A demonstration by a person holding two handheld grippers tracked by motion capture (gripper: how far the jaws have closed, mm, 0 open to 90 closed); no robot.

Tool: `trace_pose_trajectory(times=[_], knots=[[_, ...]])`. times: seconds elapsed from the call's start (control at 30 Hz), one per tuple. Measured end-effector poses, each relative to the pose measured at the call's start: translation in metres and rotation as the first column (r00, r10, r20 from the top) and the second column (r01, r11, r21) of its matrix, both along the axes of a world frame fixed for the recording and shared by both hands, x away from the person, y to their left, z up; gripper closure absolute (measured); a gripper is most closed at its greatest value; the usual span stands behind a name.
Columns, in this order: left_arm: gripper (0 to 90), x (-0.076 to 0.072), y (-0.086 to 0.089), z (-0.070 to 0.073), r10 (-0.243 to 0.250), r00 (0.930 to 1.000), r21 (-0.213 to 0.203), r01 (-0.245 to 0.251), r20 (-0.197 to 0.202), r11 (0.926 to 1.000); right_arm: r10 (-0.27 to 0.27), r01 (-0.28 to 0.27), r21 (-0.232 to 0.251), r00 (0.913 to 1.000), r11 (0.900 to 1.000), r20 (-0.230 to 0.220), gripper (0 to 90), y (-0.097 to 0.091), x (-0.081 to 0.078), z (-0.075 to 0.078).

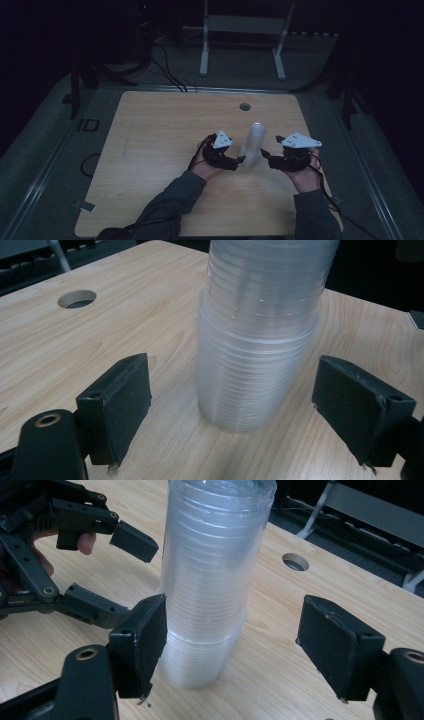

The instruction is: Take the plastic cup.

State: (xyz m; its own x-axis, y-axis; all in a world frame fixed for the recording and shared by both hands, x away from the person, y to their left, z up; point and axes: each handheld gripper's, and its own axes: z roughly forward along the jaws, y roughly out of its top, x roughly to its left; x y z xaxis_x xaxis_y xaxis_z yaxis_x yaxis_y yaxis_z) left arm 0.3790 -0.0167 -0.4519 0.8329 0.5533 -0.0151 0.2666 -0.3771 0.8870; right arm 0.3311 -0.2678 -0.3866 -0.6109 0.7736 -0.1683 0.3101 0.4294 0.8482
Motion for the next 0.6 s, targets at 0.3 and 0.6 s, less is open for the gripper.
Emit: trace_pose_trajectory(times=[0.3,0.6], knots=[[16.1,0.0009,-0.0008,-0.0006,-0.001,1.0000,-0.002,0.001,-0.006,1.0000,0.007,-0.007,-0.003,1.0000,1.0000,0.007,27.5,0.0011,-0.0001,0.0033],[16.1,0.0040,-0.0055,0.0014,-0.013,0.9999,-0.014,0.014,0.002,0.9998,0.027,-0.028,0.019,0.9995,0.9994,0.013,27.2,0.0038,0.0014,0.0083]])
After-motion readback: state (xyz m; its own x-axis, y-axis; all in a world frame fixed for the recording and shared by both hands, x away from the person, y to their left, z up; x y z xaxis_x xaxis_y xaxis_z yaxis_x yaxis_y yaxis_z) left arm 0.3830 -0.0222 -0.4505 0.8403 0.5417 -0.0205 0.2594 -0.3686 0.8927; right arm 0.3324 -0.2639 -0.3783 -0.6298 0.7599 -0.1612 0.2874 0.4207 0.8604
